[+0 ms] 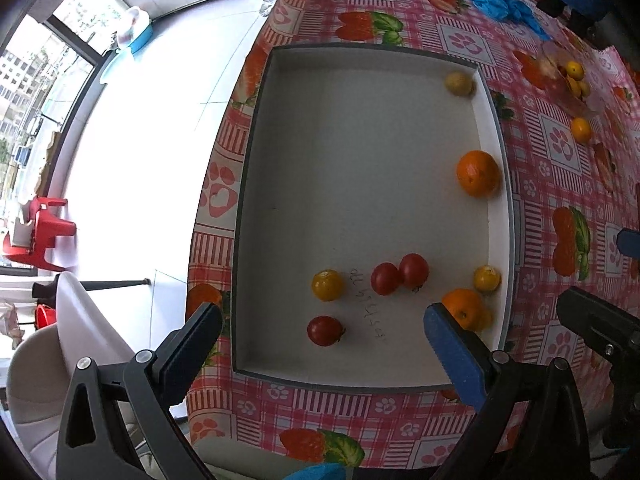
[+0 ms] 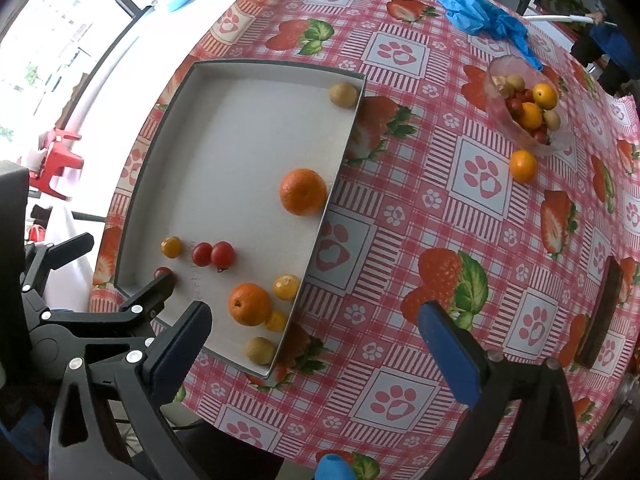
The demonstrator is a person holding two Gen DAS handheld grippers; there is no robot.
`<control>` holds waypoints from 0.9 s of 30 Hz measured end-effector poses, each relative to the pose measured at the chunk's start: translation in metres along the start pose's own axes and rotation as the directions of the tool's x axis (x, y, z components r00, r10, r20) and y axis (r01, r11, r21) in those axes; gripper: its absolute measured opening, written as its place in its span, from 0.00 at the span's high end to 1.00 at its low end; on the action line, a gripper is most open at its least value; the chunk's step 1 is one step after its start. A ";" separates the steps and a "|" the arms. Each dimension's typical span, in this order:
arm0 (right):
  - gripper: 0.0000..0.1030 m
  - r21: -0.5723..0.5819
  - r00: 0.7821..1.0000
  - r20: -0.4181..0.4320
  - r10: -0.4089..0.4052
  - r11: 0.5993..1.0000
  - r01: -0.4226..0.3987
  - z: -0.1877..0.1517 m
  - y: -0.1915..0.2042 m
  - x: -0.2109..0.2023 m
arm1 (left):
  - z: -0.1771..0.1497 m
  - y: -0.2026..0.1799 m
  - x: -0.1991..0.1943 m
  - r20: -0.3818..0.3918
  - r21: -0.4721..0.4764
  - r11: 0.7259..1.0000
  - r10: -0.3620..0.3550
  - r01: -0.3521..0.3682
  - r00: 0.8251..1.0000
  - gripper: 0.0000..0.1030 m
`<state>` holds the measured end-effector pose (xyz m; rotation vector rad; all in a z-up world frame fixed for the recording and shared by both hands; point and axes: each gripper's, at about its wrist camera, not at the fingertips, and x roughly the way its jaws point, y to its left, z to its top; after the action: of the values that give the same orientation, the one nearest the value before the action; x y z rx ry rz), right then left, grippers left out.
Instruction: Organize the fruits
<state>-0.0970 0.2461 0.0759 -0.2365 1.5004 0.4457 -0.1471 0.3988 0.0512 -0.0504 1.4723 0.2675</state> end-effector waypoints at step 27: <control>0.00 -0.020 1.000 0.007 0.013 1.000 -0.013 0.002 -0.001 -0.003 | 0.002 -0.017 -0.006 -0.025 0.032 0.999 0.023 -0.022 0.999 0.01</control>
<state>-0.0949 0.2457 0.0792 -0.2405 1.4920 0.4716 -0.1424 0.3820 0.0552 -0.0118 1.5022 0.2631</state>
